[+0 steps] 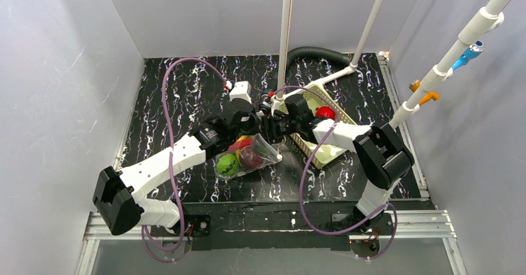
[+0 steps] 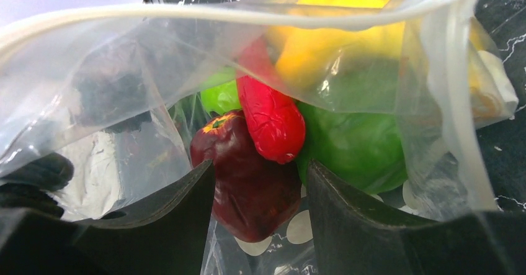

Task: Open the zip-top bag and remove the fake food
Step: Pick up the fake fruit from the zipper food storage bag.

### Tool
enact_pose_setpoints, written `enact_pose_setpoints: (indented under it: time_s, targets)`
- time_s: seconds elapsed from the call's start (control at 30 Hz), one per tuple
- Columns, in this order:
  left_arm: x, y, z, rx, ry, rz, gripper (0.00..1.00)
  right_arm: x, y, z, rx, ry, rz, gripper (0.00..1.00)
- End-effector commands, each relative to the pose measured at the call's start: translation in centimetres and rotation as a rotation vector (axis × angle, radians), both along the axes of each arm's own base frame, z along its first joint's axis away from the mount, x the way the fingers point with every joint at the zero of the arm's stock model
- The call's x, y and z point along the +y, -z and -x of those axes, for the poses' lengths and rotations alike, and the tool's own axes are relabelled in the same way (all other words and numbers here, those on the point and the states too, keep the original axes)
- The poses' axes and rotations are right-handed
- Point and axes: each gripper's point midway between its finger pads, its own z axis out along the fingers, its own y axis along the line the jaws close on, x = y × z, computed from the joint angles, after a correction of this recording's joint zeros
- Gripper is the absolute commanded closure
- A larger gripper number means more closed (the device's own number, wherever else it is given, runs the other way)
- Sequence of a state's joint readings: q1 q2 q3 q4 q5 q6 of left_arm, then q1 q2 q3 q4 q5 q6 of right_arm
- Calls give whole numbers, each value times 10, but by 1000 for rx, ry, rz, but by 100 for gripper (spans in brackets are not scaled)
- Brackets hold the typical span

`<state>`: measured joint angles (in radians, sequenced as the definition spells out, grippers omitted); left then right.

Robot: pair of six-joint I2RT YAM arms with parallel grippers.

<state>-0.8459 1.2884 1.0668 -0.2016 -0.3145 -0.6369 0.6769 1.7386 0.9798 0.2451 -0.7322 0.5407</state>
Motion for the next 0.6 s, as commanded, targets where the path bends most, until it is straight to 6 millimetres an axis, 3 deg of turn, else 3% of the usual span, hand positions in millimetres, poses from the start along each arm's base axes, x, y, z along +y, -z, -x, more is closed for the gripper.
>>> enact_pose_setpoints:
  time_s: [0.0, 0.33, 0.57]
  targets:
    - [-73, -43, 32, 0, 244, 303, 100, 29, -17, 3, -72, -35, -40, 38]
    - [-84, -41, 34, 20, 271, 345, 100, 45, -32, 7, 17, -77, -134, 39]
    - [-79, -38, 33, 18, 254, 322, 100, 49, -42, 7, -1, -128, -170, 43]
